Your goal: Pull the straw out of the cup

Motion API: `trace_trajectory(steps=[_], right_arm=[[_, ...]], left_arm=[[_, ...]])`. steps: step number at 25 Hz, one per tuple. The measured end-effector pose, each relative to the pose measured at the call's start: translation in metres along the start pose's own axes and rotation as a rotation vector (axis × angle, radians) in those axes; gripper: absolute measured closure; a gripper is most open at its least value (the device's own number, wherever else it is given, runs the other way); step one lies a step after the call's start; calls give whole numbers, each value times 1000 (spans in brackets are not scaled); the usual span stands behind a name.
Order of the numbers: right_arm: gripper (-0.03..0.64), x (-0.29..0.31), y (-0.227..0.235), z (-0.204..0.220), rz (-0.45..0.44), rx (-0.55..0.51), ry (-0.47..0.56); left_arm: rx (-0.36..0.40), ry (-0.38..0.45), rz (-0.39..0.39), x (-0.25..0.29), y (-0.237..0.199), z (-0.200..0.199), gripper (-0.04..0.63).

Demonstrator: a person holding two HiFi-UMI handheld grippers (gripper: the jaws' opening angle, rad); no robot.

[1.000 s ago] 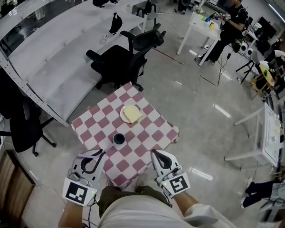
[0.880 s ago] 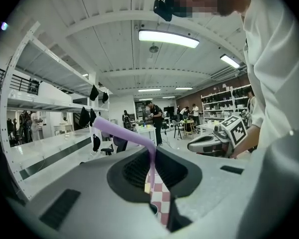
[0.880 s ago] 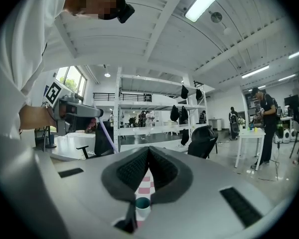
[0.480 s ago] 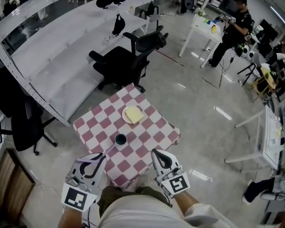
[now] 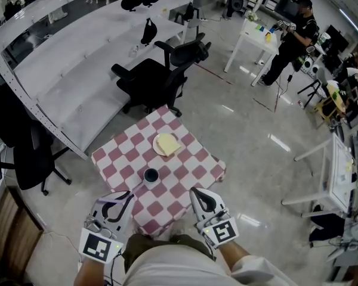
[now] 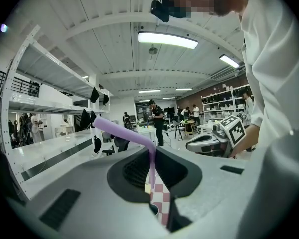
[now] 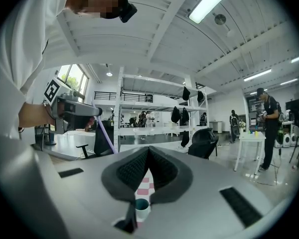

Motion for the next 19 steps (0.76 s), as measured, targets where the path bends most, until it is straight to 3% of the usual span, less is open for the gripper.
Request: trace_trajectory(steps=[19], right_arm=[[614,-2,0,0,0,-4,-2]], left_arm=[[8,-10,6,6,2,2,565]])
Point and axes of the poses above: the fingertips, and each gripper's own axes: x forward along the fingers, y to its right, z out of its underside, the point moved 10 cm from there along -x, backward along the fingers, and after that the axes turned 15 degrees about -y, right-handed, at the moved point
